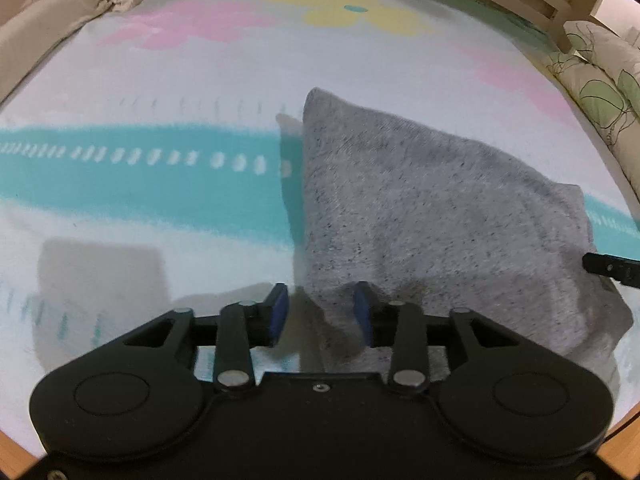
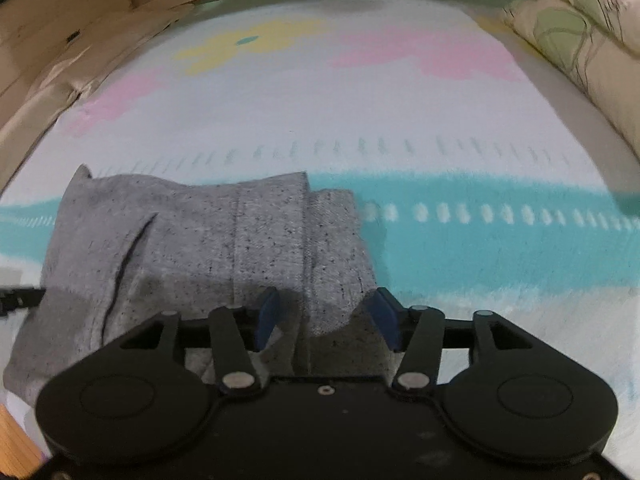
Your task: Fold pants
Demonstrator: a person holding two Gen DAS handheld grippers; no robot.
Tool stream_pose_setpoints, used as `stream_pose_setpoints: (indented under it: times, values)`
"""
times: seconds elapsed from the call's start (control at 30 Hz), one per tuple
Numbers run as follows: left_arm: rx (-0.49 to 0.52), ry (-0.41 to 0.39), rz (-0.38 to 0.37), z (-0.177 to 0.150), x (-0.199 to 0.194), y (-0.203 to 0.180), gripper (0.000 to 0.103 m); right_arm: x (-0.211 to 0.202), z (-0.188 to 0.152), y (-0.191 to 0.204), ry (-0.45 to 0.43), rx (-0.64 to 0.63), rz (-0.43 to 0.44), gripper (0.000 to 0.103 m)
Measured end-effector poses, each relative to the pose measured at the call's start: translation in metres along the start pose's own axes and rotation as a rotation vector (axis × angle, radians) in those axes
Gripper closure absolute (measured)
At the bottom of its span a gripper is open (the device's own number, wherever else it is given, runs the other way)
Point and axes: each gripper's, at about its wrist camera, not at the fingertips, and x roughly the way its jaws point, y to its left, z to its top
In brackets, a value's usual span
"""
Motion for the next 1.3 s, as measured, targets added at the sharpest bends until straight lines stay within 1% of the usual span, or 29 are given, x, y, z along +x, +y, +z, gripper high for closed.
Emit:
stream_pose_setpoints:
  times: [0.07, 0.13, 0.2, 0.33, 0.4, 0.47, 0.5, 0.53, 0.57, 0.6, 0.67, 0.73, 0.83, 0.93, 0.97, 1.03, 1.1, 1.13, 1.17, 1.2, 1.23, 1.27, 1.3]
  values:
    - [-0.018, -0.027, -0.008, -0.003, 0.000, 0.004, 0.047, 0.001, 0.000, -0.006, 0.005, 0.030, 0.012, 0.043]
    - [-0.026, -0.042, -0.020, -0.004, 0.001, 0.007, 0.044, 0.006, 0.003, -0.011, 0.013, 0.060, 0.027, 0.040]
    - [-0.024, -0.048, -0.028, -0.005, 0.001, 0.009, 0.043, 0.013, 0.005, -0.018, 0.021, 0.093, 0.049, 0.038]
    - [-0.046, -0.030, -0.058, 0.001, 0.001, 0.019, 0.043, 0.020, 0.012, -0.033, 0.041, 0.150, 0.112, 0.036]
    - [-0.076, -0.022, -0.086, 0.004, 0.003, 0.028, 0.043, 0.022, 0.012, -0.043, 0.048, 0.164, 0.157, 0.035]
    - [-0.135, -0.026, -0.117, 0.005, 0.006, 0.037, 0.043, 0.022, 0.014, -0.048, 0.051, 0.176, 0.192, 0.034]
    - [-0.148, -0.030, -0.128, 0.003, 0.006, 0.037, 0.043, 0.023, 0.014, -0.051, 0.054, 0.184, 0.208, 0.034]
    - [-0.144, -0.035, -0.132, 0.003, 0.008, 0.035, 0.039, 0.025, 0.015, -0.054, 0.058, 0.191, 0.234, 0.034]
    - [-0.116, -0.041, -0.132, 0.003, 0.010, 0.030, 0.033, 0.027, 0.015, -0.055, 0.063, 0.200, 0.251, 0.033]
    - [-0.084, -0.045, -0.127, 0.003, 0.011, 0.024, 0.031, 0.028, 0.016, -0.057, 0.067, 0.212, 0.266, 0.033]
    - [-0.035, -0.057, -0.089, 0.004, 0.015, 0.011, 0.028, 0.029, 0.016, -0.057, 0.070, 0.233, 0.292, 0.033]
    - [-0.034, -0.061, -0.100, 0.009, 0.018, 0.005, 0.027, 0.029, 0.018, -0.058, 0.065, 0.239, 0.299, 0.033]
    - [-0.095, -0.045, -0.171, 0.018, 0.025, 0.010, 0.027, 0.029, 0.017, -0.055, 0.050, 0.242, 0.300, 0.033]
    - [-0.132, -0.019, -0.213, 0.025, 0.027, 0.018, 0.027, 0.024, 0.022, -0.050, 0.051, 0.176, 0.282, 0.035]
    - [-0.148, -0.018, -0.225, 0.024, 0.027, 0.021, 0.027, 0.024, 0.023, -0.051, 0.060, 0.172, 0.279, 0.036]
    - [-0.130, -0.024, -0.234, 0.021, 0.028, 0.021, 0.027, 0.024, 0.024, -0.055, 0.075, 0.181, 0.282, 0.036]
    - [-0.082, -0.036, -0.206, 0.018, 0.028, 0.013, 0.028, 0.025, 0.022, -0.058, 0.081, 0.198, 0.298, 0.033]
    - [-0.058, -0.038, -0.197, 0.018, 0.029, 0.008, 0.029, 0.025, 0.021, -0.057, 0.079, 0.199, 0.300, 0.033]
    - [-0.037, -0.033, -0.208, 0.018, 0.029, 0.003, 0.041, 0.024, 0.020, -0.054, 0.083, 0.202, 0.295, 0.033]
    - [-0.034, -0.032, -0.216, 0.017, 0.026, 0.000, 0.046, 0.024, 0.021, -0.049, 0.090, 0.206, 0.286, 0.034]
    - [-0.039, -0.041, -0.221, 0.019, 0.022, -0.003, 0.065, 0.023, 0.023, -0.044, 0.106, 0.200, 0.297, 0.037]
    - [-0.041, -0.048, -0.201, 0.021, 0.017, -0.006, 0.078, 0.023, 0.026, -0.038, 0.120, 0.177, 0.314, 0.046]
    - [-0.034, -0.053, -0.172, 0.022, 0.013, -0.009, 0.081, 0.020, 0.028, -0.029, 0.126, 0.133, 0.299, 0.065]
